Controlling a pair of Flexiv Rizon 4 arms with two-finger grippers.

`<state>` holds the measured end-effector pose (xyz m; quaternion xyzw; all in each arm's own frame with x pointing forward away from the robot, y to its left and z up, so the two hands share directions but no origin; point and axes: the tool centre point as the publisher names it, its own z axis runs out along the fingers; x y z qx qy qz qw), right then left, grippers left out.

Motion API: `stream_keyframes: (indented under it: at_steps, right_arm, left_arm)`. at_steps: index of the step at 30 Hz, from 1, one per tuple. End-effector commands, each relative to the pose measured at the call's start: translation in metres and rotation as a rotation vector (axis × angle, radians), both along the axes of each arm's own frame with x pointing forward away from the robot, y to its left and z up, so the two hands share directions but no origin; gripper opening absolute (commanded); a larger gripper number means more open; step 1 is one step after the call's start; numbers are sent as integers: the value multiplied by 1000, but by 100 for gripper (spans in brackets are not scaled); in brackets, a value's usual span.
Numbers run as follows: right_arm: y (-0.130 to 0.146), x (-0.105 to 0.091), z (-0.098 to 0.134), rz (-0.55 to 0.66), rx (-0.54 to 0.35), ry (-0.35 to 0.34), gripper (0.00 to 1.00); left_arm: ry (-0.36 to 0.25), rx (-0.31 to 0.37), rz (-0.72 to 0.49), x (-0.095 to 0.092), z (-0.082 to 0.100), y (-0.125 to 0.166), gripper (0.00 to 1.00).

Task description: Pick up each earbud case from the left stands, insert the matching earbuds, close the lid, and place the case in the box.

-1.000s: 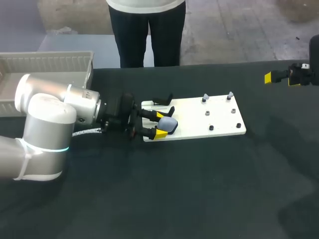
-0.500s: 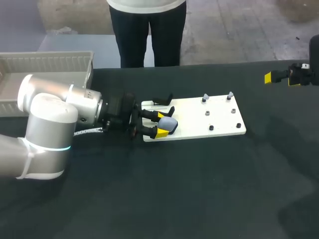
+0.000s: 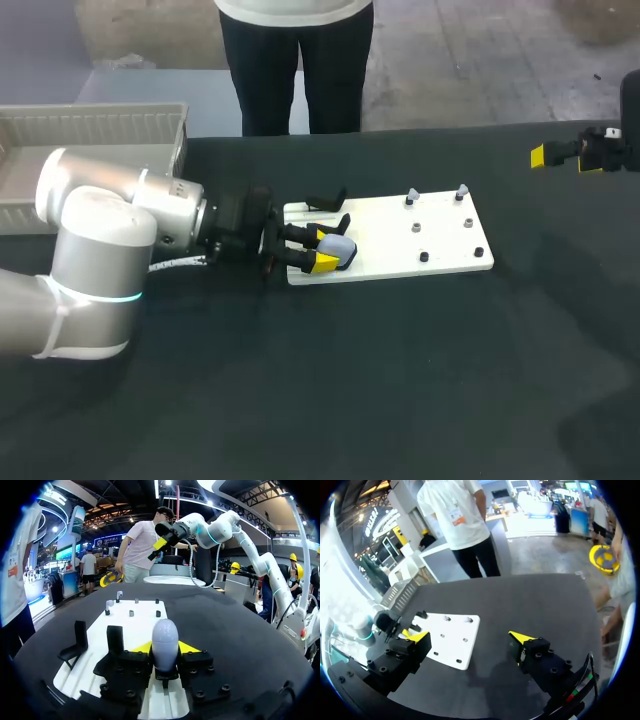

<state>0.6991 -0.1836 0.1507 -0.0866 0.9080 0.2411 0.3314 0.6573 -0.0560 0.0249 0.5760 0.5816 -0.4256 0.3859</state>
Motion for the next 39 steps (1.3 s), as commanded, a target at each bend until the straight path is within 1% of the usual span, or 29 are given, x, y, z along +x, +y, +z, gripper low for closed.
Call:
stream_keyframes:
  at_steps: [1, 2, 3, 5, 8, 14, 16, 21, 22, 24, 25, 26, 27, 28, 30, 31, 32, 34, 35, 36, 39]
  right_arm:
    - [0, 1, -1, 3, 1, 0, 100]
    - [0, 1, -1, 3, 1, 0, 100]
    - [0, 1, -1, 3, 1, 0, 100]
    - [0, 1, -1, 3, 1, 0, 100]
    - [0, 1, -1, 3, 1, 0, 100]
    - [0, 1, -1, 3, 1, 0, 100]
    - [0, 1, -1, 3, 1, 0, 100]
    - [0, 1, -1, 3, 1, 0, 100]
    - [0, 1, -1, 3, 1, 0, 100]
    - [0, 1, -1, 3, 1, 0, 100]
    - [0, 1, -1, 3, 1, 0, 100]
    - [8, -2, -2, -2, -17, -9, 100]
    - [11, -3, -2, 12, -14, -10, 100]
    - [16, -4, -3, 17, -22, -9, 100]
    - [28, -8, -4, 38, -22, -12, 100]
    - [36, -11, -4, 49, -29, -17, 100]
    - [41, -14, -4, 60, -39, -19, 100]
    - [54, -20, -4, 82, -37, -17, 100]
    - [59, -22, -4, 90, -29, -18, 100]
    - [67, -26, -4, 115, -44, -12, 100]
    - [78, -32, -5, 145, -46, -11, 100]
  left_arm:
    - [1, 2, -9, 1, 0, -1, 12]
    - [0, 1, -9, 1, 1, -1, 4]
    - [-3, 1, -9, 1, 2, -1, 4]
    - [-10, -3, -6, 0, 4, 0, 0]
    - [-17, -8, 1, 1, 7, 1, 0]
    - [-37, -26, 33, 4, 20, 5, 0]
    - [-34, -43, 48, 5, 27, 7, 0]
    - [-27, -43, 92, 11, 46, 7, 0]
    - [-32, -56, 102, 13, 51, 6, 0]
    - [-44, -44, 112, 16, 57, 3, 0]
    - [-56, -51, 125, 17, 60, 2, 0]
    - [-59, -46, 127, 20, 64, -2, 0]
    - [-61, -48, 127, 22, 65, -3, 0]
    - [-66, -66, 138, 24, 68, -5, 0]
    - [-71, -60, 142, 30, 74, -10, 0]
    - [-85, -73, 142, 34, 78, -13, 0]
    - [-85, -70, 142, 37, 81, -17, 0]
    - [-112, -68, 139, 43, 87, -25, 0]
    - [-116, -62, 137, 45, 89, -28, 0]
    - [-120, -73, 122, 48, 92, -33, 0]
    - [-127, -67, 111, 52, 95, -44, 0]
